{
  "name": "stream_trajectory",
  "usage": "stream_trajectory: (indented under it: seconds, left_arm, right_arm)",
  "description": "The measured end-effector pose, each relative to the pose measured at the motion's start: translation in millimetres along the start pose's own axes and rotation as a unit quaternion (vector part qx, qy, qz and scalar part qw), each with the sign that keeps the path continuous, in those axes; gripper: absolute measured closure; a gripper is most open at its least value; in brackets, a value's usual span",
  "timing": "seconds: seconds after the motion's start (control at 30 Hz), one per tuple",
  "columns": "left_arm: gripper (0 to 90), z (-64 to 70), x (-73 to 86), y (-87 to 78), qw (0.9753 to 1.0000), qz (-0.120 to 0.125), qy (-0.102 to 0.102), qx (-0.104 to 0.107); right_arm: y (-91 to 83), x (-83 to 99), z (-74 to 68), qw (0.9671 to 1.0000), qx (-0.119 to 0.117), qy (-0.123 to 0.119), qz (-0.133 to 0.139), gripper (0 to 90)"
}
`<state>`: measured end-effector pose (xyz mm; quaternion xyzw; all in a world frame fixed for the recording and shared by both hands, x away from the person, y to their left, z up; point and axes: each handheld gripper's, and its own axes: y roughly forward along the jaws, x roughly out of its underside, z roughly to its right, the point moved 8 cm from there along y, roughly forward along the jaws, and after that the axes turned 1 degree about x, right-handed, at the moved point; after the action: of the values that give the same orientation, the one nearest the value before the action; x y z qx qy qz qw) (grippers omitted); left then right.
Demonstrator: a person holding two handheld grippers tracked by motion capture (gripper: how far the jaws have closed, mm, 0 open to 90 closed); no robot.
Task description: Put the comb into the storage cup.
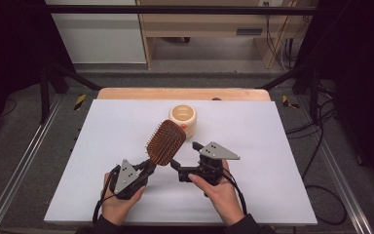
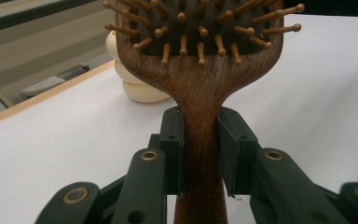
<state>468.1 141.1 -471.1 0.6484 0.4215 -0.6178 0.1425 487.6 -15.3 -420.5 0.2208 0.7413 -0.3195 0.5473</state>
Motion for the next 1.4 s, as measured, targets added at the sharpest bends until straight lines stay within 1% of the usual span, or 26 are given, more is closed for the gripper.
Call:
stream_trajectory:
  seconds: [0.13,0.3,0.5,0.63,0.8,0.9,1.0,1.27,1.4]
  left_arm:
    - [72.6,1.0,-1.4,-0.6,1.0,0.004,0.001,-0.001]
    - [72.7,1.7,-2.2,-0.9,1.0,0.007,0.002,0.0]
    - [72.7,3.1,-3.4,-1.3,0.9999,0.01,0.003,0.001]
    - [72.7,4.4,-4.1,-1.4,0.9999,0.011,0.006,0.002]
    - [72.7,5.5,-5.6,-2.0,0.9998,0.017,0.007,0.003]
    - [72.7,6.4,-6.8,-2.2,0.9997,0.021,0.007,0.003]
    - [72.7,6.7,-7.3,-2.9,0.9997,0.022,0.009,0.002]
    - [72.7,5.7,-8.5,-4.3,0.9996,0.027,0.008,-0.001]
    - [72.7,4.9,-9.0,-5.0,0.9996,0.028,0.008,-0.004]
  right_arm:
    - [3.1,0.1,-1.7,1.0,-0.003,-0.001,-0.002,6.1]
    - [6.1,-3.5,-4.9,0.9999,-0.011,0.004,0.002,6.3]
    - [8.8,-9.0,-7.3,0.9996,-0.021,0.017,0.007,7.0]
    - [10.2,-15.5,-8.1,0.9995,-0.019,0.022,0.015,9.4]
    - [12.3,-25.1,-11.5,0.9989,-0.028,0.029,0.025,11.8]
    - [14.2,-31.2,-13.4,0.9984,-0.032,0.034,0.034,14.8]
    - [17.7,-36.5,-16.7,0.9976,-0.042,0.04,0.038,15.9]
    - [23.4,-38.4,-19.6,0.9963,-0.055,0.055,0.036,18.6]
    - [22.9,-38.9,-20.3,0.996,-0.058,0.056,0.038,18.5]
